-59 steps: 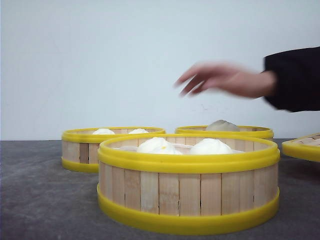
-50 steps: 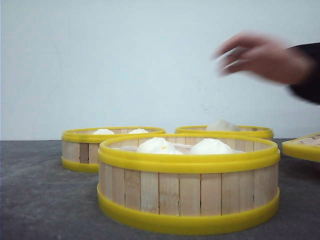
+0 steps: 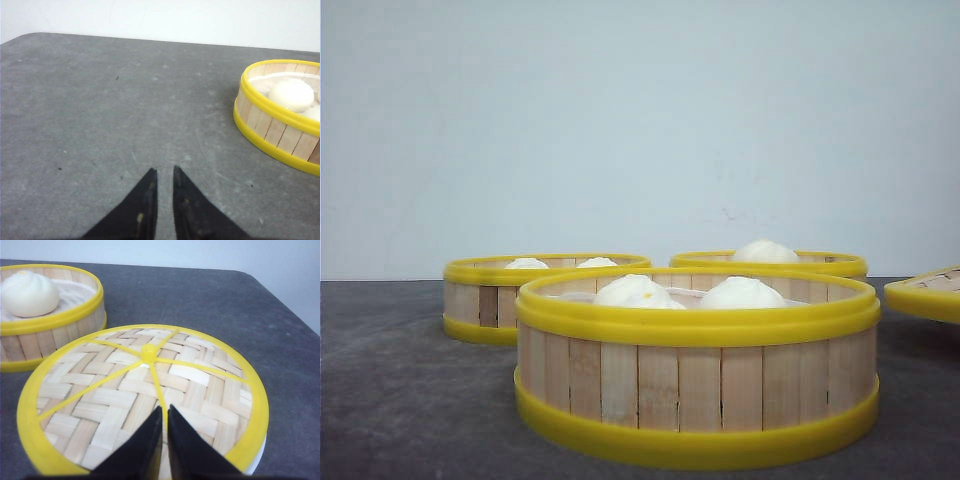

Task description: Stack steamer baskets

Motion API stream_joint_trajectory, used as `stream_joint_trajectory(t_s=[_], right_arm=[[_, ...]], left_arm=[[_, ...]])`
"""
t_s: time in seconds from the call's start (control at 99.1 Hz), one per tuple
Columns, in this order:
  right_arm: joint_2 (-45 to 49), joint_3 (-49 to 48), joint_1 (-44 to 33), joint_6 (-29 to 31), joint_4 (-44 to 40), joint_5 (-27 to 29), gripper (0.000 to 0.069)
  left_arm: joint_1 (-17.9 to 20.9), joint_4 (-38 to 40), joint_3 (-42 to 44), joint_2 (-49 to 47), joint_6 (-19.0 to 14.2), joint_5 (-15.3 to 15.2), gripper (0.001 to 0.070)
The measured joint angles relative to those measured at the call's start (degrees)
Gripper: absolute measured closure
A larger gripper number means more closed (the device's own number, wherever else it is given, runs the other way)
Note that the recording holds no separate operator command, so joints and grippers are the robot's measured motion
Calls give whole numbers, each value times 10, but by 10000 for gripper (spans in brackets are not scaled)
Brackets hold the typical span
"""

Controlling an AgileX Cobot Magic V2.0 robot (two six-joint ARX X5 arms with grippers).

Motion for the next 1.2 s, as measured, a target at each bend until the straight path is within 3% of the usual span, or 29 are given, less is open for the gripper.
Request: stream_joint_trajectory(t_s=[0.404, 0.686, 0.989, 1.201], right_arm=[[0, 0, 0, 0, 1, 0, 676], [0, -2, 0, 17, 56, -1, 676], [0, -2, 0, 198, 67, -1, 676], [0, 2, 0, 343, 153, -15, 681]], left_arm=[[0, 0, 0, 0, 0, 0, 679], [0, 18, -2, 0, 0, 0, 679], [0, 27, -2, 0, -66, 0, 679], [0, 82, -2, 0, -161, 5, 685]])
